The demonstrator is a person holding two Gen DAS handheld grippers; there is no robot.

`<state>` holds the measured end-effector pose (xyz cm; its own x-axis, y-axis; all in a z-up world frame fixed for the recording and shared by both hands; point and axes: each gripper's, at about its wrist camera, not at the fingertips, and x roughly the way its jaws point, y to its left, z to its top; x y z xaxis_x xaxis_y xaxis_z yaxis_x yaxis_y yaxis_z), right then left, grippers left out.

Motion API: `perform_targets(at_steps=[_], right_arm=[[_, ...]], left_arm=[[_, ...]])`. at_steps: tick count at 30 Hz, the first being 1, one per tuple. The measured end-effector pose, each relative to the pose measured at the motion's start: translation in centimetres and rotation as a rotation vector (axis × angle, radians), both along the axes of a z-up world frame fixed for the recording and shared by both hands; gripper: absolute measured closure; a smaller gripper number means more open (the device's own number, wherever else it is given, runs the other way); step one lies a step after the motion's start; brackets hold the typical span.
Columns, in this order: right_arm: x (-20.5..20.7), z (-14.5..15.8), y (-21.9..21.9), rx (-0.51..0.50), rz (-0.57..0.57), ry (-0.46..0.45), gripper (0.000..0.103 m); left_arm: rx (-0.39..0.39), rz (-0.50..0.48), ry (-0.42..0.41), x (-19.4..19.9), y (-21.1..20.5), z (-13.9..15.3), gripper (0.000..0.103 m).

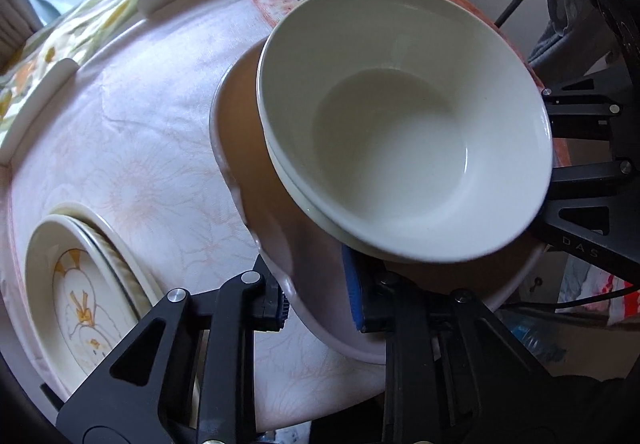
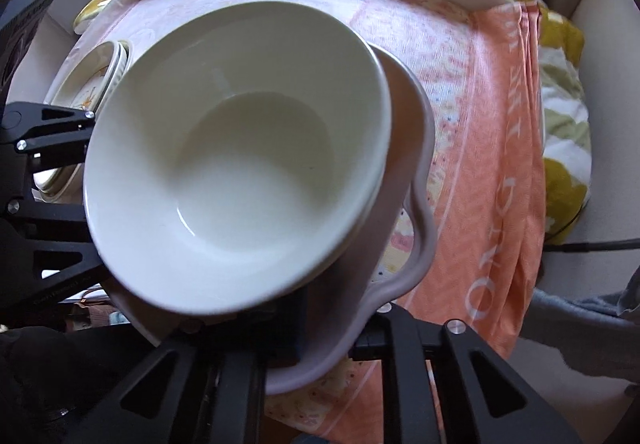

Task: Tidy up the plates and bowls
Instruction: 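Carry the dish with bowls onto the plate stack and open the right gripper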

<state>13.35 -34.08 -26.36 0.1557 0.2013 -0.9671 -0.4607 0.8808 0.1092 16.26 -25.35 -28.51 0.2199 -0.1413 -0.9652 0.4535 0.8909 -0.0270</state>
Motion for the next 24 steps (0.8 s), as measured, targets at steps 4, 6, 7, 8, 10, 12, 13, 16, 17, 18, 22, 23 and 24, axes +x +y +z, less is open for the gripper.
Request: perform_targets(at_steps=[4,6,7,8,10,12,13,16,17,18,22,23,24], right_arm=[[-0.2,0.5,0.1,-0.001,0.001,-0.007,0.089],[-0.1,0.8,0.4,-0.009,-0.004,-0.017,0.089],[0.0,1.1,0.5,-0.008,-0.006,-0.021,0.089],[-0.2,1.5,0.8,-0.01,-0.007,-0.034,0.089],[-0.1,2.5,1.4,-0.017,-0.004,-0.067,0.089],[0.0,3.5,2.2,-0.022,-0.003,-0.103,0.089],[0.1,3.8,2.2,-0.022,-0.004,-0.112,0.089],[0.5,5.6,3.8,-0.019,-0.004,-0.142,0.089],[0.6,6.1,4.2,-0.02,0.0,-0.15,0.089],[0.4,7.0,5.2,-0.022,0.007,-0.165,0.089],[-0.5,9.2,9.2,-0.012,0.02,-0.194,0.089],[-0.7,9.6,10.2,-0.006,0.022,-0.196,0.089],[-1.0,9.9,11.6,0.0,0.027,-0.201,0.089]], left_arm=[[-0.012,0.005,-0.041,-0.5,0.4,1.2,0.084],[-0.007,0.001,-0.064,-0.6,0.6,1.8,0.084],[-0.012,0.005,-0.071,-0.6,1.0,2.1,0.084],[-0.019,0.009,-0.076,-0.5,1.4,2.4,0.084],[-0.038,0.018,-0.094,-0.1,2.2,2.9,0.084],[-0.046,0.021,-0.114,0.0,3.0,3.7,0.084],[-0.048,0.022,-0.124,0.0,3.3,4.3,0.084],[-0.057,0.03,-0.152,-0.3,5.3,6.2,0.084],[-0.06,0.034,-0.162,-0.5,6.0,6.7,0.084],[-0.062,0.039,-0.172,-0.7,6.9,7.3,0.084],[-0.064,0.063,-0.186,-1.6,11.0,9.1,0.084],[-0.062,0.068,-0.187,-1.8,12.1,9.3,0.084],[-0.057,0.075,-0.189,-2.1,13.3,9.5,0.084]])
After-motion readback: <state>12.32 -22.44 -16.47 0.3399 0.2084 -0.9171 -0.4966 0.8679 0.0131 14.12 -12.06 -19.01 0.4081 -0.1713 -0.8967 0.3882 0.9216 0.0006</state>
